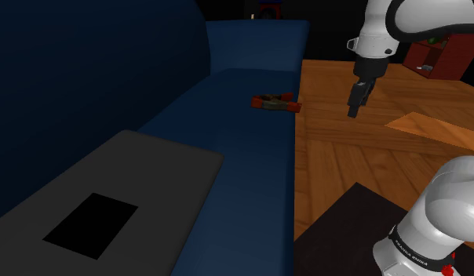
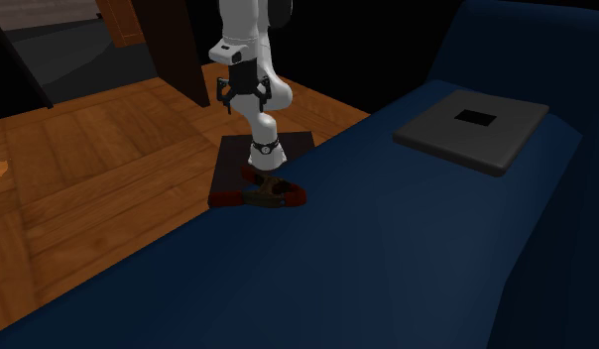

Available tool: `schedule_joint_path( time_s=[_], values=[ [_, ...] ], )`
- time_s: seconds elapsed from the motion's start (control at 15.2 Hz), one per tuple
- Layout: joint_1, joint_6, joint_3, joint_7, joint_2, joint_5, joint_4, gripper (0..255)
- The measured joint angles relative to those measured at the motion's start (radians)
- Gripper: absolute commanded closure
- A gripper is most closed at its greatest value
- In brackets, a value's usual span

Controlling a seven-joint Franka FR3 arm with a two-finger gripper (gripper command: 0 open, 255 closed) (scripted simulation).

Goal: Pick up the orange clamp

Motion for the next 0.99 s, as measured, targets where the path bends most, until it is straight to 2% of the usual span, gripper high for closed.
schedule_joint_path(
  time_s=[0.26,0.99],
  values=[
    [0.014,0.052,-0.009,-0.015,0.073,0.014,0.027,0],
    [0.086,0.23,-0.06,-0.138,0.481,0.106,0.292,0]
  ],
)
